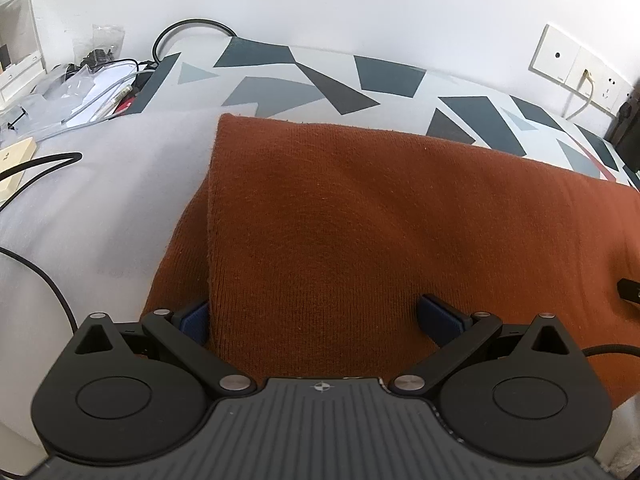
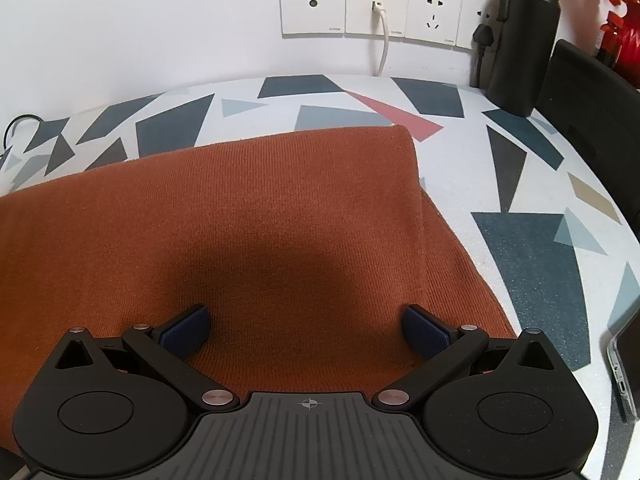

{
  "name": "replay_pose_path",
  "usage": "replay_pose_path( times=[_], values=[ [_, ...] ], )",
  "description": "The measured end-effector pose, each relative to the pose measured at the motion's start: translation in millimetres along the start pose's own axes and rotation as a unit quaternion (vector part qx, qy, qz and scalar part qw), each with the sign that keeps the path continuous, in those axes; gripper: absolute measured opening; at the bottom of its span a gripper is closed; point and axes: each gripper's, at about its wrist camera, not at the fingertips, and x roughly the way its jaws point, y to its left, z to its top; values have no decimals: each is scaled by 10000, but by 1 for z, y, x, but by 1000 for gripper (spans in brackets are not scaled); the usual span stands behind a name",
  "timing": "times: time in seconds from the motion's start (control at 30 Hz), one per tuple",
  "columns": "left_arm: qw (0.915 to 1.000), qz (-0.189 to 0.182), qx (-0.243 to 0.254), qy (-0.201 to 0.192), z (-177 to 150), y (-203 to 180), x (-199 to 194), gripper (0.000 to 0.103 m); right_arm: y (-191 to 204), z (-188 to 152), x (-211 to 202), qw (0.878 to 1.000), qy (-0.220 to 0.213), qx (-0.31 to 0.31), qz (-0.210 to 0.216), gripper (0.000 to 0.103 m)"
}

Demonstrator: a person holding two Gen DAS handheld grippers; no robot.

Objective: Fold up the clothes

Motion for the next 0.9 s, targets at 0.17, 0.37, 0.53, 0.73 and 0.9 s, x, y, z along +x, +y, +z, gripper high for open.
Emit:
replay_pose_path(
  times=[0.17,0.37,0.53,0.73,0.9],
  values=[
    [10000,-71,38,-41,-2,3,-1,103,1,5,1,9998,197,58,-74,102],
    [9998,-109,90,-145,-6,4,-2,103,0,10,4,9994,335,51,-36,102],
    [9995,-144,110,-252,-8,5,-3,103,0,7,2,9997,234,32,-29,102],
    [9993,-201,30,-310,-7,6,-2,103,-1,5,2,9999,138,-27,31,102],
    [9991,-224,106,-336,-8,7,-2,103,-1,5,1,9999,129,-10,20,102]
  ],
)
